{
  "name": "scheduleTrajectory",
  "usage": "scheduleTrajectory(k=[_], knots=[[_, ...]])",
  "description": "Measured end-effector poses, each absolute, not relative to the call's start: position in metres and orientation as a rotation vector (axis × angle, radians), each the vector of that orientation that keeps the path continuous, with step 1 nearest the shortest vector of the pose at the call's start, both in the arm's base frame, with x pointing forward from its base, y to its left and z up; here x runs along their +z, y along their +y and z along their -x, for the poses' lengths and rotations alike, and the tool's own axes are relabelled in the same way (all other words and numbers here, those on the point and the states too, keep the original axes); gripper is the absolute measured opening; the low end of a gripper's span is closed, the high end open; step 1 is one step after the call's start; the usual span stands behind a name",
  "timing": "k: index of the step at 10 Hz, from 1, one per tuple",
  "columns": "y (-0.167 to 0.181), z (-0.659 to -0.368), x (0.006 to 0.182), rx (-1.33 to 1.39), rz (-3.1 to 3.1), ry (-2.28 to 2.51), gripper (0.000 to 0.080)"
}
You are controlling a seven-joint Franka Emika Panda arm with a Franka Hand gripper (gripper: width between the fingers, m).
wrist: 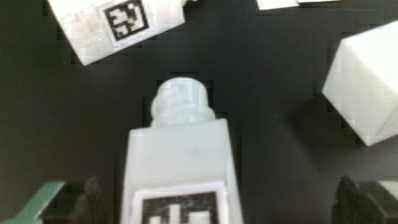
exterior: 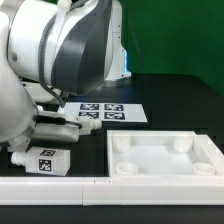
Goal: Assemble one leg
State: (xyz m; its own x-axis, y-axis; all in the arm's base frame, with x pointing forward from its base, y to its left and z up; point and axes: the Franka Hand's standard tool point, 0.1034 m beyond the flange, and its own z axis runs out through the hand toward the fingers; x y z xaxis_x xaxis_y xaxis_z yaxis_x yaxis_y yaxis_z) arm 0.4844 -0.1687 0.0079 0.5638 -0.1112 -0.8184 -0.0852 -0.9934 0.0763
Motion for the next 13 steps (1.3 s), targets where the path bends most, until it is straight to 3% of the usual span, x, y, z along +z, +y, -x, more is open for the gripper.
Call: scheduleTrajectory(k=[3,4,5,6,8,9,11,12,13], knots=[[-0.169,-0.483,0.008,-1.449,-2.75,-0.171,0.0618],[-0.169,-0.483,0.008,-1.449,-2.749,-0.172,0.044],[-0.169,-0.483,0.008,-1.449,-2.749,-0.171,0.044],[-0.169,-0.483,0.008,-1.45,-2.75,-0.17,0.0281],[-0.159,-0.491,0.014,-1.439,-2.74,-0.191,0.0282],[-0.132,-0.521,0.041,-1.362,-2.768,-0.163,0.0282],[-0.097,-0.536,0.086,-1.291,-2.78,-0.244,0.0282],[-0.094,-0.558,0.094,-1.134,-2.843,-0.211,0.0282],[-0.102,-0.566,0.084,-0.978,-2.915,-0.146,0.0284]])
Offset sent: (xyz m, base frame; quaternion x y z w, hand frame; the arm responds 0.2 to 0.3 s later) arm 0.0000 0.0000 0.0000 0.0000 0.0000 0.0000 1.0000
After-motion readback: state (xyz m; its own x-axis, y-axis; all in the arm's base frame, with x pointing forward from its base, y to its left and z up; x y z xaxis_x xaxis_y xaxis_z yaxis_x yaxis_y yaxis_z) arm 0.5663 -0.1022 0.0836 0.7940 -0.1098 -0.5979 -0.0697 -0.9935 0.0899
